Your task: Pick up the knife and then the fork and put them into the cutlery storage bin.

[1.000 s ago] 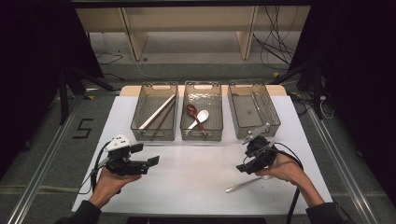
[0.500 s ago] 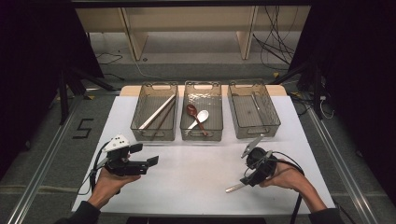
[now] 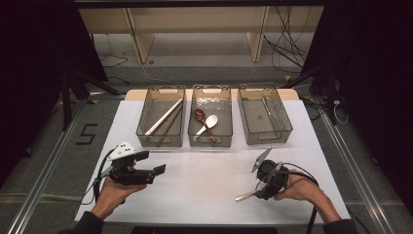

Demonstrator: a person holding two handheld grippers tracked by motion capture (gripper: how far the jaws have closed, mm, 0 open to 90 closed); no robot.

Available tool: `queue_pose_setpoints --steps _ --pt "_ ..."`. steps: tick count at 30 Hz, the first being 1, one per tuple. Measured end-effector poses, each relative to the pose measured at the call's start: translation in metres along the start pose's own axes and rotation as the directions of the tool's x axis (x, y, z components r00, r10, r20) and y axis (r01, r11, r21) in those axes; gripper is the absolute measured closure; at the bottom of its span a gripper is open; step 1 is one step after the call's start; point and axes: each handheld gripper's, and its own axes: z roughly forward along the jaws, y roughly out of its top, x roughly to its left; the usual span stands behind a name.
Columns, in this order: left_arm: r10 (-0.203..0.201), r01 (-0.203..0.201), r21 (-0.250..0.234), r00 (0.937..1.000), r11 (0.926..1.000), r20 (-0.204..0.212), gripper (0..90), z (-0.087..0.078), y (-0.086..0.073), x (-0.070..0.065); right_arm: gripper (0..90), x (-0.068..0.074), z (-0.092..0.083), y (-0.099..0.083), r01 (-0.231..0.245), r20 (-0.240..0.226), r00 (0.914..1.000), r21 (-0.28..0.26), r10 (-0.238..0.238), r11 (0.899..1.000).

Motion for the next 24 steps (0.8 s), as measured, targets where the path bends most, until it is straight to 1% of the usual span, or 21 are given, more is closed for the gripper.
queue_pose_setpoints --steps 1,2,4,7,9,11,14,17,23,24 --pt "-0.003 0.003 -0.003 1.0000 1.0000 -0.001 15.3 0.0006 0.0001 -0.0003 40.3 0.0000 0.0010 -0.0006 0.008 0.010 0.9999 0.007 -0.008 1.000" --pt "0.002 -0.002 0.002 1.0000 1.0000 -0.001 15.3 0.0007 0.0002 -0.0001 41.0 0.0004 0.0014 -0.0009 0.004 0.012 0.9999 0.015 -0.005 1.000" --pt "0.003 -0.003 0.004 1.0000 1.0000 0.000 15.3 0.0013 0.0004 -0.0001 42.2 -0.0004 0.0026 -0.0019 0.015 0.014 0.9998 0.020 -0.016 1.000" --pt "0.001 -0.001 0.005 1.0000 1.0000 0.002 15.3 0.0020 0.0002 -0.0004 43.7 -0.0002 0.0040 -0.0022 0.017 0.016 0.9997 0.030 -0.018 0.999" --pt "0.001 -0.001 0.005 1.0000 1.0000 0.001 15.3 0.0019 0.0001 -0.0003 44.6 0.0000 0.0056 -0.0017 0.034 0.019 0.9992 0.032 -0.035 0.999" --pt "0.002 -0.002 0.005 1.0000 1.0000 0.001 15.3 0.0016 -0.0002 -0.0001 45.4 0.0003 0.0071 -0.0007 0.039 0.026 0.9989 0.038 -0.040 0.999" --pt "0.001 -0.001 0.004 1.0000 1.0000 -0.001 15.3 0.0011 -0.0004 0.0000 47.5 0.0007 0.0102 0.0008 0.054 0.030 0.9980 0.064 -0.056 0.996" --pt "0.001 -0.001 0.005 1.0000 1.0000 0.000 15.3 0.0013 -0.0006 0.0001 49.3 0.0017 0.0105 0.0023 0.065 0.033 0.9971 0.070 -0.068 0.995" --pt "0.002 -0.002 0.006 1.0000 1.0000 0.000 15.3 0.0014 -0.0007 0.0002 59.2 0.0061 0.0100 0.0045 0.090 0.035 0.9950 0.089 -0.094 0.992" --pt "0.001 -0.001 0.006 1.0000 1.0000 0.000 15.3 0.0013 -0.0008 0.0002 60.3 0.0072 0.0096 0.0051 0.088 0.032 0.9953 0.097 -0.091 0.991"
